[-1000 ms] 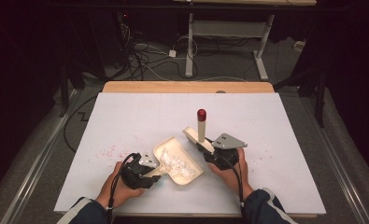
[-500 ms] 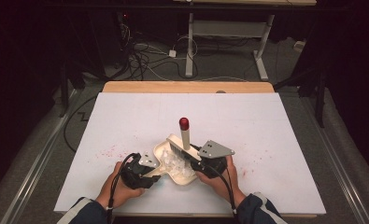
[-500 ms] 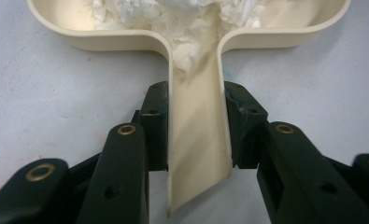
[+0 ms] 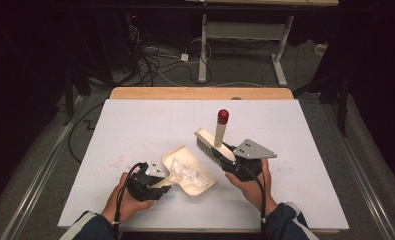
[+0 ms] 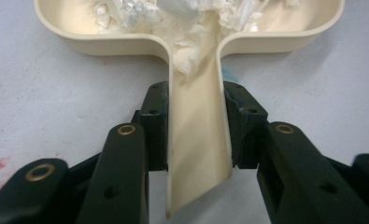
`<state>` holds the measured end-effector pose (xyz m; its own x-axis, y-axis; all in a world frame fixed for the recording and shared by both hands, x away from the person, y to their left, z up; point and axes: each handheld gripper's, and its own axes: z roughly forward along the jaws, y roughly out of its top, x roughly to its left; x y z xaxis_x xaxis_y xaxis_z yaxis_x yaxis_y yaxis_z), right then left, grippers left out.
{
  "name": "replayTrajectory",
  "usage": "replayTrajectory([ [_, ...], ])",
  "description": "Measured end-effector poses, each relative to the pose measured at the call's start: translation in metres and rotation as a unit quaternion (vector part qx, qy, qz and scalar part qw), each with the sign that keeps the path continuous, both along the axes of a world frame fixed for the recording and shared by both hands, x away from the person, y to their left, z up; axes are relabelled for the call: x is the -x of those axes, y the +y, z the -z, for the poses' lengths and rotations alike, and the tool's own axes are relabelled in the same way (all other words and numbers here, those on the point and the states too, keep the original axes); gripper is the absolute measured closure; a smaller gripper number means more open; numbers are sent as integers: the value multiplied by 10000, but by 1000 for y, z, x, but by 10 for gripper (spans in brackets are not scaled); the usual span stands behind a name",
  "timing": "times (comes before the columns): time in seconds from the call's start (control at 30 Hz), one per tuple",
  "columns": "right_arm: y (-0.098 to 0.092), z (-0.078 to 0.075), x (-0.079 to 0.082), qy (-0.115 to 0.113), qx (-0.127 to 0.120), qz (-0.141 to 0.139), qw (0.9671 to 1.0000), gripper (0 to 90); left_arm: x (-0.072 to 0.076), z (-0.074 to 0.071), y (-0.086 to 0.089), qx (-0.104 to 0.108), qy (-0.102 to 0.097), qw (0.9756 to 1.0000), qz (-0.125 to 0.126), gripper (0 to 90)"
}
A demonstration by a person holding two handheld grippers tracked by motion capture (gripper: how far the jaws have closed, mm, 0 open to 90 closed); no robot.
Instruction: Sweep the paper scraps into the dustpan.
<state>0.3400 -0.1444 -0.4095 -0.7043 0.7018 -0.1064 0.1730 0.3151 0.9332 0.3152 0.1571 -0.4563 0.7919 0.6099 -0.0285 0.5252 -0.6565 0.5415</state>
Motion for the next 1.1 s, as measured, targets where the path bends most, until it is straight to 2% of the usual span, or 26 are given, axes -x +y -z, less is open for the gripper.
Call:
replayTrajectory([
  [0.3, -19, -12, 0, 88, -51, -10, 9999, 674, -3, -1, 5, 78, -11, 9999, -93, 629],
  [0.7, -36, -15, 7, 182, 8, -25, 9998, 674, -5, -4, 16, 157, -63, 9995, -278, 629],
  [0.87, -44, -15, 14, 266, 74, -71, 9996, 674, -5, -6, 22, 120, -153, 9991, -383, 629],
  [1.1, -58, -17, 22, 501, 86, -218, 9985, 674, -6, -7, 32, 204, -167, 9982, -542, 629],
])
